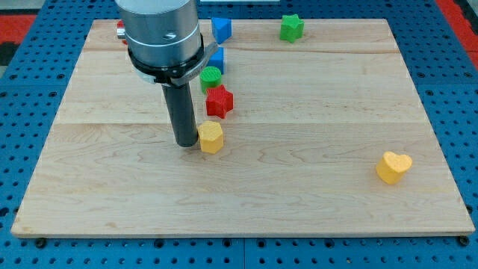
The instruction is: Move the yellow hexagon to the below of the red star
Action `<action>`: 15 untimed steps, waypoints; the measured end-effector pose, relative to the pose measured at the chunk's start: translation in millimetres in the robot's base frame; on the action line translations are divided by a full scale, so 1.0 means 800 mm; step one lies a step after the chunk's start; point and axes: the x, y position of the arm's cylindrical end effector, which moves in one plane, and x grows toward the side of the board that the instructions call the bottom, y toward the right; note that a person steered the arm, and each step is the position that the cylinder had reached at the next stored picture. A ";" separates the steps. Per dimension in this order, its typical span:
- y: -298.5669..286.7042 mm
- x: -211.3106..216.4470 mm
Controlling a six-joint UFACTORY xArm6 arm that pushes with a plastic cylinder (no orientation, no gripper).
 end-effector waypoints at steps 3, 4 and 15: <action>0.005 0.043; 0.039 0.043; 0.008 -0.039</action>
